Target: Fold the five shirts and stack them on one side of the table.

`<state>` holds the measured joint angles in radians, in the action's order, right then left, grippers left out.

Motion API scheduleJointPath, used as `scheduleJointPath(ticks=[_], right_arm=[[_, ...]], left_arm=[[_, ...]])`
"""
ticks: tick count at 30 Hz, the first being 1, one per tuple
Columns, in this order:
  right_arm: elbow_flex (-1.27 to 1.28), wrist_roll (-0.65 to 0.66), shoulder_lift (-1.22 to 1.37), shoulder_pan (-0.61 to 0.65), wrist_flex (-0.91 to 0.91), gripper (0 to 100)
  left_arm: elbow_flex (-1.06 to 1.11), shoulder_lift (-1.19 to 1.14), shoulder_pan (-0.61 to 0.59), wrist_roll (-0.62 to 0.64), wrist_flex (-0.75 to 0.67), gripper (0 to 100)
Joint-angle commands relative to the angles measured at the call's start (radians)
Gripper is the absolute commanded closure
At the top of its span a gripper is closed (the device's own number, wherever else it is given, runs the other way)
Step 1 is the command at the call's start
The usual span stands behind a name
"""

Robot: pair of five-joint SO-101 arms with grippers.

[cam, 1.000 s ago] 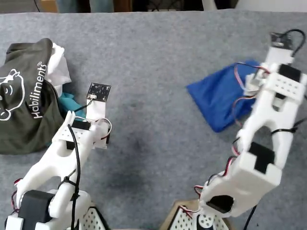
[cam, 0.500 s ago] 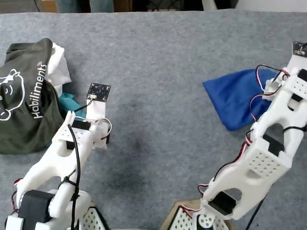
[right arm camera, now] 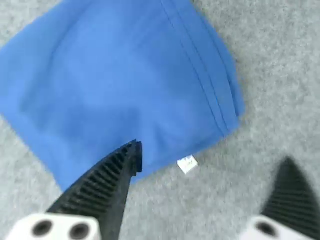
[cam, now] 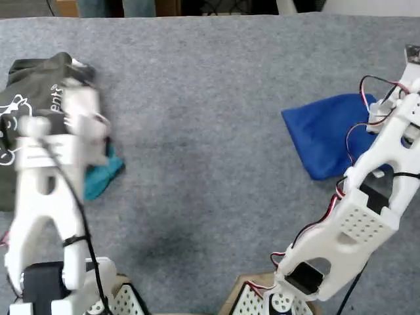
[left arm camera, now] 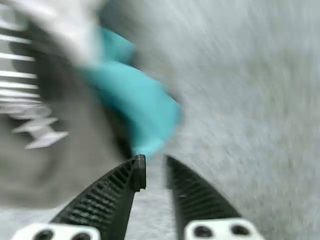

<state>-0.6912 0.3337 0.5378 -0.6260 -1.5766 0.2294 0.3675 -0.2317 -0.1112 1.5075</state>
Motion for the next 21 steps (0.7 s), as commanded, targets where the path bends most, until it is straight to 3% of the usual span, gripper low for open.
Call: scheduleJointPath(ticks=[1,4,6,12,16,20,21], right_arm=[[-0.127,0.014,-0.007,0.035,-0.092,62.9],[-0.166,0.011,-0.005,0.064,-0.140,72.1],[-0.176,0.009,-0.007,0.087,-0.158,76.6],[-0.168,-0.003,-0.012,0.141,-0.184,79.4],[-0.168,-0.087,-0.039,0.146,-0.186,79.6],[-0.166,-0.141,-0.104,0.146,-0.189,79.6],[-0.166,-0.149,-0.122,0.146,-0.189,79.6]], left_arm=[[-0.349,0.035,-0.216,-0.021,0.124,78],[-0.387,0.015,-0.392,-0.021,0.035,77],[-0.325,-0.029,-0.437,-0.023,-0.061,77],[-0.091,-0.296,-0.446,0.008,-0.391,77],[-0.074,-0.448,-0.446,0.092,-0.563,84],[-0.110,-0.479,-0.447,0.038,-0.529,98],[-0.119,-0.471,-0.447,0.021,-0.494,97]])
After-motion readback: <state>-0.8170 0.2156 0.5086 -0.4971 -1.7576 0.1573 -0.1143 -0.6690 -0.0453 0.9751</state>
